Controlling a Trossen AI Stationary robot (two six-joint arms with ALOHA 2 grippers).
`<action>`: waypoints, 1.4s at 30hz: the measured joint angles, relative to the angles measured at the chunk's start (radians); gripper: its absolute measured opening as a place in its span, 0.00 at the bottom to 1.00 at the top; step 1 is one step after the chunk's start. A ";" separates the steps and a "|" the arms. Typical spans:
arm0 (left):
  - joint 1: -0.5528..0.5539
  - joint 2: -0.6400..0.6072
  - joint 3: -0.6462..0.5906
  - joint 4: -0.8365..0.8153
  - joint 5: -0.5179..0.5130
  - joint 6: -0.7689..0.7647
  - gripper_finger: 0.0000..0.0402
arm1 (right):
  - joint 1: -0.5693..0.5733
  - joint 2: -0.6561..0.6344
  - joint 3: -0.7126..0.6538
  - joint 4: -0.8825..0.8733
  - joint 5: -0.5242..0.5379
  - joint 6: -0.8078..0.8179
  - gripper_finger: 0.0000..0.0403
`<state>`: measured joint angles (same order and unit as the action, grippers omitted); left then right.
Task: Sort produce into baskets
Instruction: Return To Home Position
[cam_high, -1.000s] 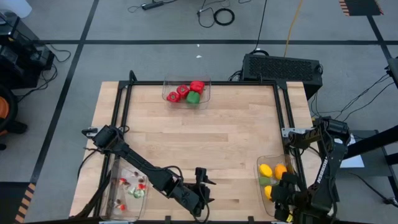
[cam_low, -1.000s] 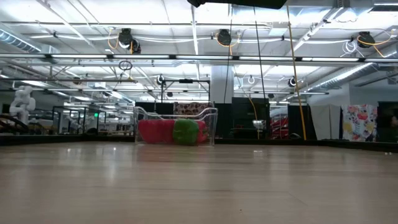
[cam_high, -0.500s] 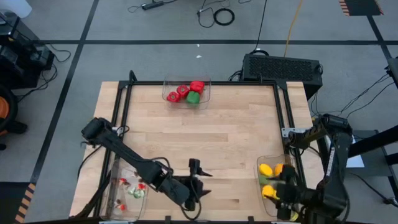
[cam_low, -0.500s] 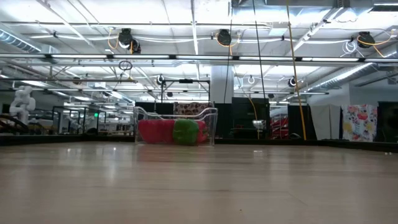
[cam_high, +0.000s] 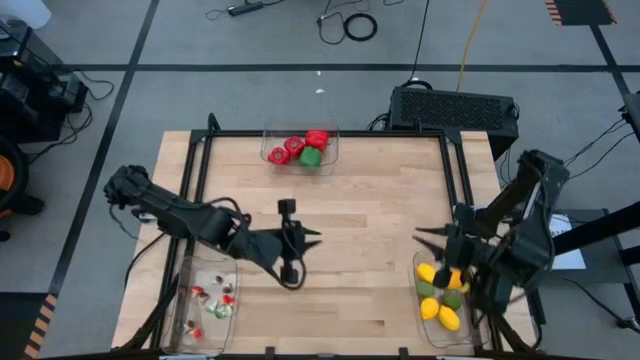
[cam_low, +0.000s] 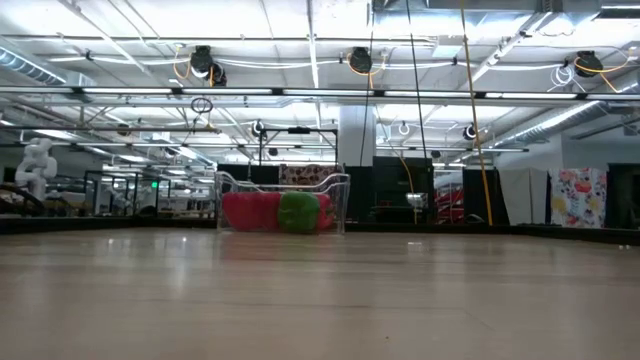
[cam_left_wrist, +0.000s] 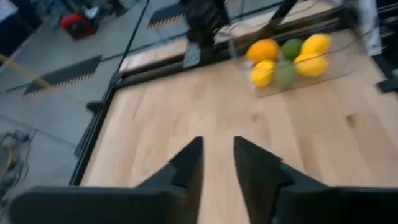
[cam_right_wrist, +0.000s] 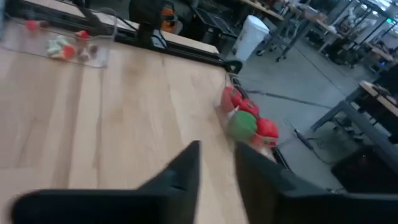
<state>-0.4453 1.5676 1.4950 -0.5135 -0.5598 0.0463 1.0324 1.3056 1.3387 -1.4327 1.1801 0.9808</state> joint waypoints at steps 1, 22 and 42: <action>0.010 -0.016 -0.017 -0.005 -0.001 -0.007 0.21 | -0.010 -0.033 -0.035 0.021 -0.001 -0.013 0.21; 0.039 -0.440 -0.771 0.571 0.011 -0.013 0.03 | -0.435 -0.476 -0.879 1.573 -0.601 -0.956 0.00; 0.040 -0.894 -1.323 0.913 0.063 0.016 0.03 | -0.751 -0.464 -1.143 1.960 -0.978 -0.966 0.00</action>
<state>-0.4053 0.6733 0.1717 0.3991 -0.4969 0.0625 0.2813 0.8417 0.1957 0.5270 0.2020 0.0148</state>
